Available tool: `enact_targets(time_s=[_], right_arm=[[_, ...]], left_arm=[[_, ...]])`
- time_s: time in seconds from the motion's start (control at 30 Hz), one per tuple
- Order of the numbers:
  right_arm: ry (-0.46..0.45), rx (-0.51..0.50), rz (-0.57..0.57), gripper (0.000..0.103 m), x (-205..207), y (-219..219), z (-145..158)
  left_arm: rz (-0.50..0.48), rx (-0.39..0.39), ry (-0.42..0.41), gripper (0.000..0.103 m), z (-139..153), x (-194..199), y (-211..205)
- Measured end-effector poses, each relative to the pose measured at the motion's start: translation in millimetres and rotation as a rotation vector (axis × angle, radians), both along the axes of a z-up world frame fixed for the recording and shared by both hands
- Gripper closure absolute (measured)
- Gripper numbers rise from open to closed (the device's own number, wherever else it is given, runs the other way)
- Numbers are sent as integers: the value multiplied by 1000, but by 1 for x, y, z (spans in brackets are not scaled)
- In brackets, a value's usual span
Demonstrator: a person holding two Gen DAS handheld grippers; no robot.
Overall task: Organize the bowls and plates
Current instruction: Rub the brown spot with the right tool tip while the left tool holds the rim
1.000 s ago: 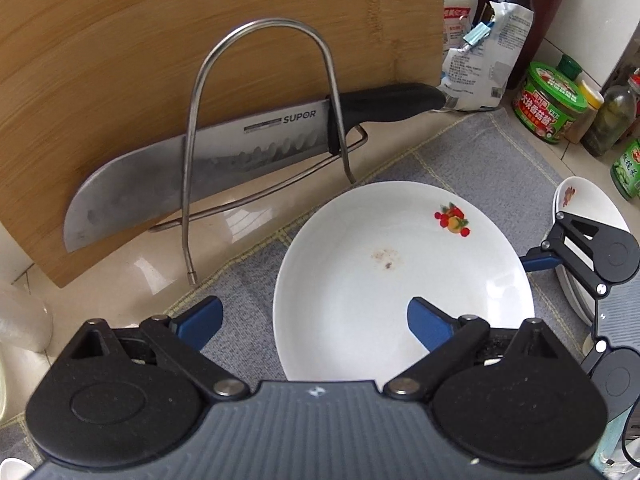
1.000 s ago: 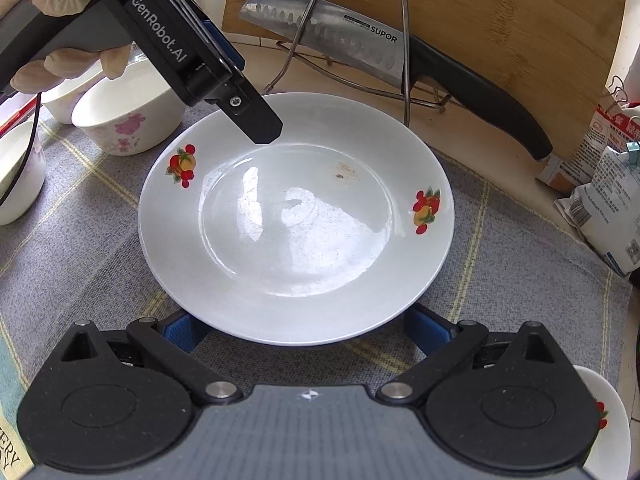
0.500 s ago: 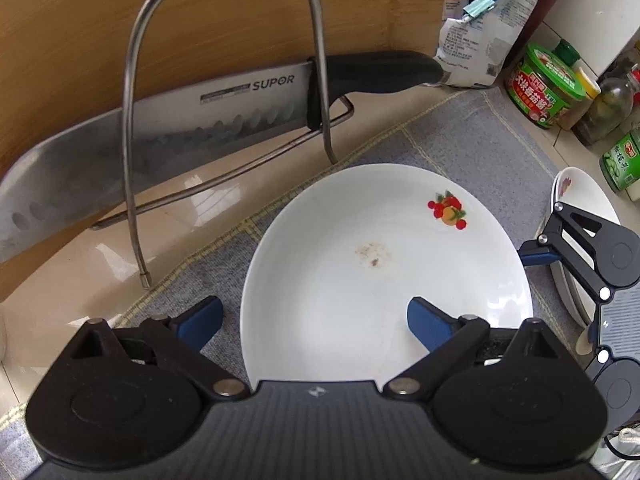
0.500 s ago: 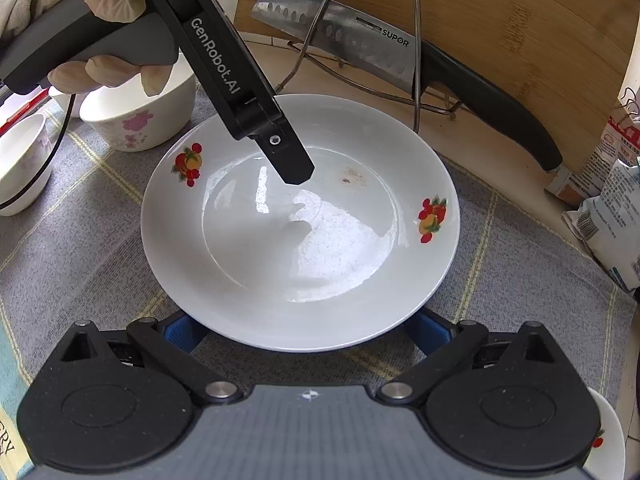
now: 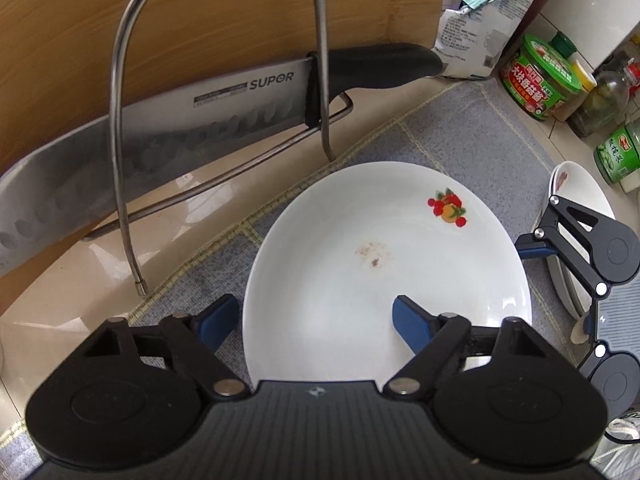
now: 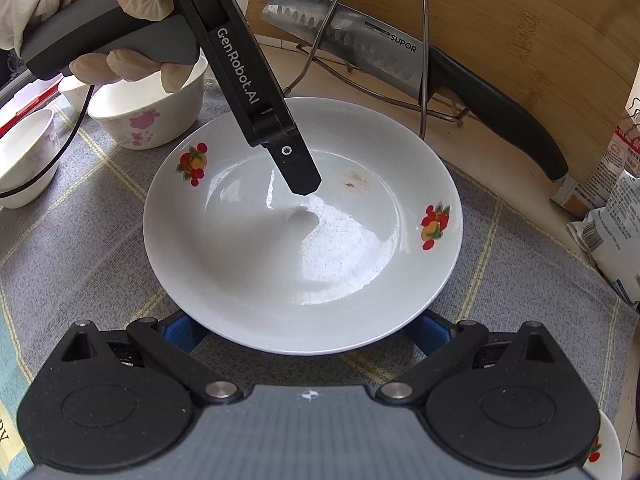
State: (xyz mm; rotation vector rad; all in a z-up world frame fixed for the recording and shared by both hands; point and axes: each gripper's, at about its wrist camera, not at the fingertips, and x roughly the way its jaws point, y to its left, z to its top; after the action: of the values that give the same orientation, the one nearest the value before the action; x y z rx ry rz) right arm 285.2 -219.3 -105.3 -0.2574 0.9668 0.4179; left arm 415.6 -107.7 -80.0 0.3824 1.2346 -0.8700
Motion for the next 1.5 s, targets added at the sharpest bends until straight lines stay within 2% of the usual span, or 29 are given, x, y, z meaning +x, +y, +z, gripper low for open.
enact_targets(time_s=[0.17, 0.77, 1.5], right_arm=[[-7, -2, 9, 0, -1, -1, 0], [-49, -15, 45, 0, -5, -4, 1], [-73, -32, 13, 0, -8, -2, 2]], left_arm=[[-54, 24, -3, 34, 0, -1, -4], [-88, 25, 7, 34, 0, 2, -6], [-89, 30, -19, 33, 1, -3, -6]])
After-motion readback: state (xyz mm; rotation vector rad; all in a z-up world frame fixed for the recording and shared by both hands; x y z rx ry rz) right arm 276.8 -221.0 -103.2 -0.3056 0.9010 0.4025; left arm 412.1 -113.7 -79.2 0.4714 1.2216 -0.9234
